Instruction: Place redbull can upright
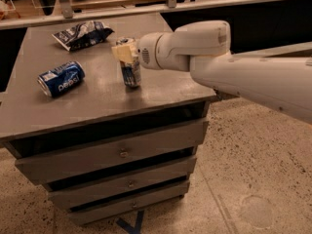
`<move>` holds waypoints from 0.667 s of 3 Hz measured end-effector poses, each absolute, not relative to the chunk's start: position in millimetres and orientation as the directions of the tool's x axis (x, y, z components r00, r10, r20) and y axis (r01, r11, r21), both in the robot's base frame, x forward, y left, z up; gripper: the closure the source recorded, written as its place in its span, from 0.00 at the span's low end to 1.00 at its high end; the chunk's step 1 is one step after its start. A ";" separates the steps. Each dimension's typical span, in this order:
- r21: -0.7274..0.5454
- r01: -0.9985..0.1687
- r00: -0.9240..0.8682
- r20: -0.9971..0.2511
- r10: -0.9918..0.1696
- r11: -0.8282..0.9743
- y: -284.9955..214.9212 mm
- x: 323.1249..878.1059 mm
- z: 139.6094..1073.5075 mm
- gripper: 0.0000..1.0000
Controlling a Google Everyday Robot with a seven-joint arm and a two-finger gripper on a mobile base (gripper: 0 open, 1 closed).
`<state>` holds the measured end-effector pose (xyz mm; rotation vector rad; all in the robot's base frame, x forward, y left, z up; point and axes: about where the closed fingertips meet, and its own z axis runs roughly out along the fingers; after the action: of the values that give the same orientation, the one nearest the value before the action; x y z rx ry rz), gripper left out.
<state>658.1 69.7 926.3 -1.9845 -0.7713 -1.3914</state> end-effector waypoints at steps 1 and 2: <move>-0.154 0.771 0.271 0.957 0.100 -0.618 67.5 649.5 936.1 0.59; -0.147 0.809 0.236 0.968 0.086 -0.569 66.3 639.3 943.3 0.60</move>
Offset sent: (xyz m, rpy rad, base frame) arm -0.0302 -0.0092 0.0213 0.1020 -0.0792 0.1676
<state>639.3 66.3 943.3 -1.8448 -0.8219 -1.3823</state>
